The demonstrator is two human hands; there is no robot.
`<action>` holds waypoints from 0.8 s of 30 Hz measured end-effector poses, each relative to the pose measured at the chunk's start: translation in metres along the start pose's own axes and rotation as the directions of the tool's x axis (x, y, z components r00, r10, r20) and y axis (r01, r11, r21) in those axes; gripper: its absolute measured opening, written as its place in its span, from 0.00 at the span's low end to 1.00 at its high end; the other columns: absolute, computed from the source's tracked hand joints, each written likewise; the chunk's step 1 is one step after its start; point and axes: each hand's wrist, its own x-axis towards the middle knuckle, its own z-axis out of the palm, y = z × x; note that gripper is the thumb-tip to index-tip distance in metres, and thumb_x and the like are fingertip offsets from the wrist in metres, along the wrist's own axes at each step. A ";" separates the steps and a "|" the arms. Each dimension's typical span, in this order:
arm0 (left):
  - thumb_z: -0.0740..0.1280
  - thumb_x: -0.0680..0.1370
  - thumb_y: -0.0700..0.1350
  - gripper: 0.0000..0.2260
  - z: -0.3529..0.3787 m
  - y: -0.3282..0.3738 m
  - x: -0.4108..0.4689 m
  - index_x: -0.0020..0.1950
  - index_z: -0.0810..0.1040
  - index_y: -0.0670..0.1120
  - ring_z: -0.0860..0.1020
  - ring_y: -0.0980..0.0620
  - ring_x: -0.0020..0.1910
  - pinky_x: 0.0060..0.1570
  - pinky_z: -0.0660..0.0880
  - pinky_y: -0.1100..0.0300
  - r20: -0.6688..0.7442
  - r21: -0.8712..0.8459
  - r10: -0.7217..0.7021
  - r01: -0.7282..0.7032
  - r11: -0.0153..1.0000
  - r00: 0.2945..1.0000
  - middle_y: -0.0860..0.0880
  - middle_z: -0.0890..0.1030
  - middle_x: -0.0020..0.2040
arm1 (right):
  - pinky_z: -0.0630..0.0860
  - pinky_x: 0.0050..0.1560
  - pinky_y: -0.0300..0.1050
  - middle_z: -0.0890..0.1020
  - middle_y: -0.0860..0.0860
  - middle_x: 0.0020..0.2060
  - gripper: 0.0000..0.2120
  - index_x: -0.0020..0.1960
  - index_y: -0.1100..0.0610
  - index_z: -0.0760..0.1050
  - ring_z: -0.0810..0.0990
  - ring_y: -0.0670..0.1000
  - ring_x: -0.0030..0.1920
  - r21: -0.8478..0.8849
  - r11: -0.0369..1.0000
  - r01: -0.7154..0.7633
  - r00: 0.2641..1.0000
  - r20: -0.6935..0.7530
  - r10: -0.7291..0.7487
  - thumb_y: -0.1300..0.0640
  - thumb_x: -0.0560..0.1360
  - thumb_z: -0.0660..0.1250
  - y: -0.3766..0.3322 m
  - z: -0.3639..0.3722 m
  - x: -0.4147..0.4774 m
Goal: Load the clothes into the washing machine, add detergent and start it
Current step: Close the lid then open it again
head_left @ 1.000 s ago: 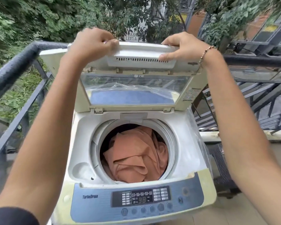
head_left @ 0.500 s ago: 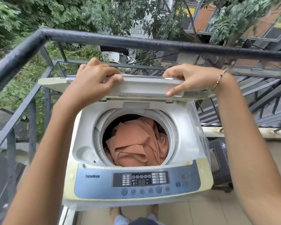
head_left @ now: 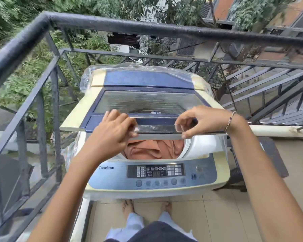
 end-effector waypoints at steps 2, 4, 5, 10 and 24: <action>0.54 0.75 0.56 0.18 0.011 0.000 -0.006 0.50 0.75 0.46 0.66 0.49 0.47 0.48 0.65 0.57 -0.013 -0.002 0.029 -0.029 1.000 1.000 0.50 0.77 0.44 | 0.76 0.47 0.44 0.83 0.46 0.40 0.09 0.48 0.50 0.80 0.80 0.43 0.39 -0.003 1.000 -0.017 1.000 0.021 0.017 0.53 0.69 0.74 0.003 0.011 0.002; 0.55 0.75 0.55 0.16 0.021 -0.001 -0.010 0.49 0.75 0.45 0.65 0.49 0.45 0.46 0.62 0.59 -0.013 -0.011 0.055 -0.055 0.998 0.998 0.49 0.77 0.43 | 0.74 0.46 0.40 0.83 0.45 0.40 0.09 0.48 0.50 0.80 0.79 0.39 0.38 -0.011 0.999 -0.035 0.999 0.039 0.035 0.54 0.68 0.75 0.005 0.020 0.004; 0.55 0.75 0.54 0.16 0.025 -0.002 -0.012 0.49 0.75 0.45 0.65 0.49 0.45 0.45 0.61 0.59 -0.010 -0.020 0.064 -0.064 0.998 0.998 0.49 0.77 0.43 | 0.74 0.46 0.39 0.83 0.45 0.41 0.09 0.48 0.50 0.80 0.79 0.39 0.39 -0.016 0.999 -0.045 0.998 0.052 0.045 0.54 0.68 0.75 0.005 0.024 0.005; 0.55 0.74 0.49 0.13 0.051 -0.007 -0.023 0.48 0.75 0.44 0.66 0.48 0.43 0.45 0.62 0.59 0.027 -0.051 0.082 -0.080 0.995 0.996 0.49 0.77 0.43 | 0.75 0.53 0.44 0.82 0.43 0.42 0.13 0.52 0.51 0.80 0.80 0.44 0.46 -0.083 0.992 -0.098 0.989 0.099 0.107 0.52 0.68 0.75 0.006 0.045 0.017; 0.68 0.72 0.47 0.11 0.106 -0.011 -0.038 0.50 0.74 0.43 0.69 0.44 0.46 0.53 0.70 0.48 0.128 -0.022 0.017 -0.014 1.000 0.992 0.47 0.77 0.46 | 0.67 0.56 0.42 0.84 0.45 0.49 0.11 0.53 0.49 0.81 0.79 0.47 0.55 -0.138 0.955 -0.262 0.964 0.009 0.266 0.50 0.71 0.71 0.015 0.097 0.041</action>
